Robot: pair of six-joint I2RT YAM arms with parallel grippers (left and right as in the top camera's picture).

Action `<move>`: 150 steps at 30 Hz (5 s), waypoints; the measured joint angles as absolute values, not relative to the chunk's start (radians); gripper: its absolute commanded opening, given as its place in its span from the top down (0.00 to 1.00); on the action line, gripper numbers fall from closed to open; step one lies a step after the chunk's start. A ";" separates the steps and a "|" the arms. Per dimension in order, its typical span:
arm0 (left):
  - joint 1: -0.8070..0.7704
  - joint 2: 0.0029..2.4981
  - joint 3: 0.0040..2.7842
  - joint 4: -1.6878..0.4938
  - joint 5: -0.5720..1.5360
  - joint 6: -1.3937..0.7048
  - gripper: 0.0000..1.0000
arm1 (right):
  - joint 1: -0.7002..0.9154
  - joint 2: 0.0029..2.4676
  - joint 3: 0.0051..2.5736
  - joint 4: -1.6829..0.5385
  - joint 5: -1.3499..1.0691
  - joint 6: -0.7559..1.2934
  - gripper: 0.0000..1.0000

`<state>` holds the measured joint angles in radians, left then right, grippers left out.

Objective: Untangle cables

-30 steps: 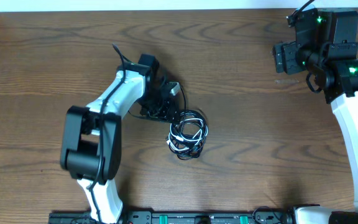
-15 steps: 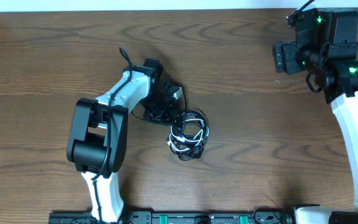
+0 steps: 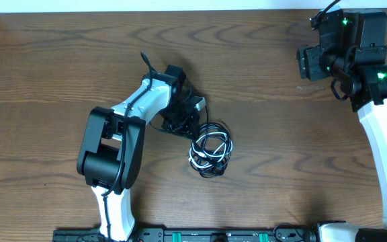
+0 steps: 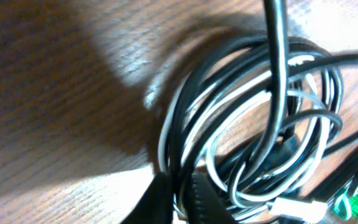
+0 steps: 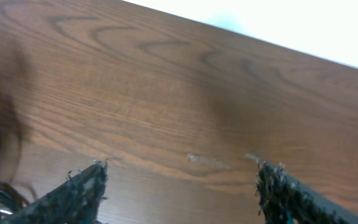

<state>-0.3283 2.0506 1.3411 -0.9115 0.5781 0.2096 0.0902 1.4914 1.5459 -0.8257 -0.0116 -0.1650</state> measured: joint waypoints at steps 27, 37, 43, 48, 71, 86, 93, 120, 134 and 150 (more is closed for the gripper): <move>-0.221 1.845 1.357 -0.938 0.622 0.237 0.93 | 0.090 1.491 1.546 -0.833 -0.026 -0.167 0.38; -0.099 1.692 1.364 -0.939 0.657 0.237 0.93 | 0.090 1.491 1.546 -0.838 -0.064 -0.176 0.53; -0.104 1.679 1.364 -0.940 0.684 0.237 0.92 | 0.091 1.493 1.546 -0.835 -0.107 -0.171 0.35; -0.118 1.679 1.364 -0.942 0.692 0.237 0.93 | 0.119 1.531 1.546 -0.833 -0.120 -0.160 0.30; -0.216 1.671 1.364 -0.942 0.735 0.237 0.93 | 0.340 1.703 1.546 -0.867 -0.161 -0.147 0.27; -0.251 1.569 1.485 -1.000 0.702 0.237 0.92 | 0.411 1.703 1.546 -0.898 -0.182 -0.164 0.28; -0.250 1.569 1.514 -1.022 0.693 0.237 0.93 | 0.461 1.703 1.546 -0.900 -0.185 -0.174 0.28; -0.266 1.569 1.690 -1.101 0.674 0.237 0.92 | 0.575 1.703 1.546 -0.893 -0.218 -0.201 0.27; -0.266 1.569 1.690 -1.102 0.670 0.237 0.93 | 0.597 1.703 1.546 -0.886 -0.221 -0.204 0.29; -0.266 1.533 1.723 -1.119 0.656 0.237 0.93 | 0.599 1.703 1.546 -0.884 -0.228 -0.216 0.29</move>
<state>-0.2657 1.5333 1.7233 -1.1187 0.6559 0.2371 0.5991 1.7027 1.5459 -0.8837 -0.2279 -0.2161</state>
